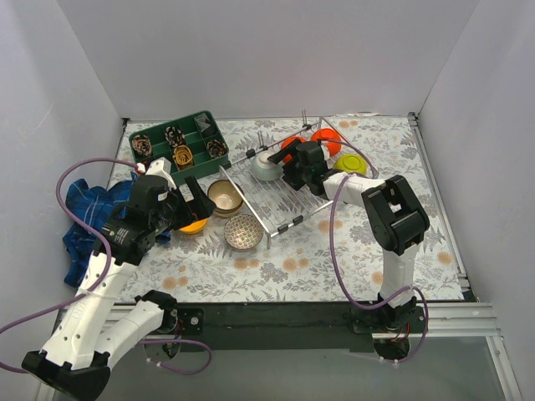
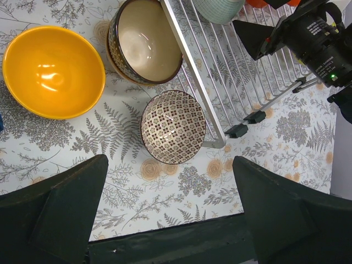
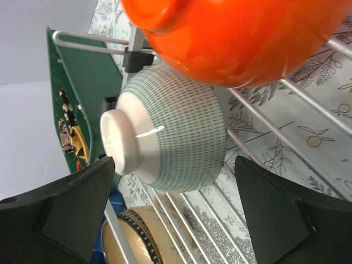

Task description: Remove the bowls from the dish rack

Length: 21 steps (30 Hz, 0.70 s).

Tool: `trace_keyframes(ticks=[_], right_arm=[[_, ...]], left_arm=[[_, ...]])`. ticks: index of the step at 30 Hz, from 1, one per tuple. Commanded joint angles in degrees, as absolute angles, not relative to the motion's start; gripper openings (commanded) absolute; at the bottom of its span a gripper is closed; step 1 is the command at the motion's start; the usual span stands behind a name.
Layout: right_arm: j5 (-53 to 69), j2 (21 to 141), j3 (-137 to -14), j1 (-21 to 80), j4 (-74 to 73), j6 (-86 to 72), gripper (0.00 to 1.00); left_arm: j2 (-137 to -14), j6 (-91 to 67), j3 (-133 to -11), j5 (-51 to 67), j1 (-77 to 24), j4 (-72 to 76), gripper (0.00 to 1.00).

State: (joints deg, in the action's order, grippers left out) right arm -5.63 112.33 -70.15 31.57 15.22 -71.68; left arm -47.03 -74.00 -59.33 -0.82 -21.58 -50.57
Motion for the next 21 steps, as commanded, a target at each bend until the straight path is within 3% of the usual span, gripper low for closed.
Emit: trace_keyframes(ticks=[1, 10, 16, 21], right_arm=[[-9.0, 113.9, -72.2, 31.6, 17.0, -73.0, 0.98], [-10.3, 116.5, -72.6, 31.4, 18.0, -72.2, 0.98], [-9.5, 116.5, -70.8, 31.5, 19.8, -73.6, 0.91], [-10.3, 113.6, -67.5, 31.5, 20.7, -72.2, 0.76]], left_arm=[[-46.0, -74.4, -61.0, -0.4, -21.5, -51.3, 0.98], [-45.4, -74.8, -60.8, -0.6, -21.5, -51.9, 0.98], [-45.1, -74.9, -60.8, -0.6, -21.5, -52.1, 0.98], [-45.1, -75.1, -60.6, -0.4, -21.4, -51.8, 0.98]])
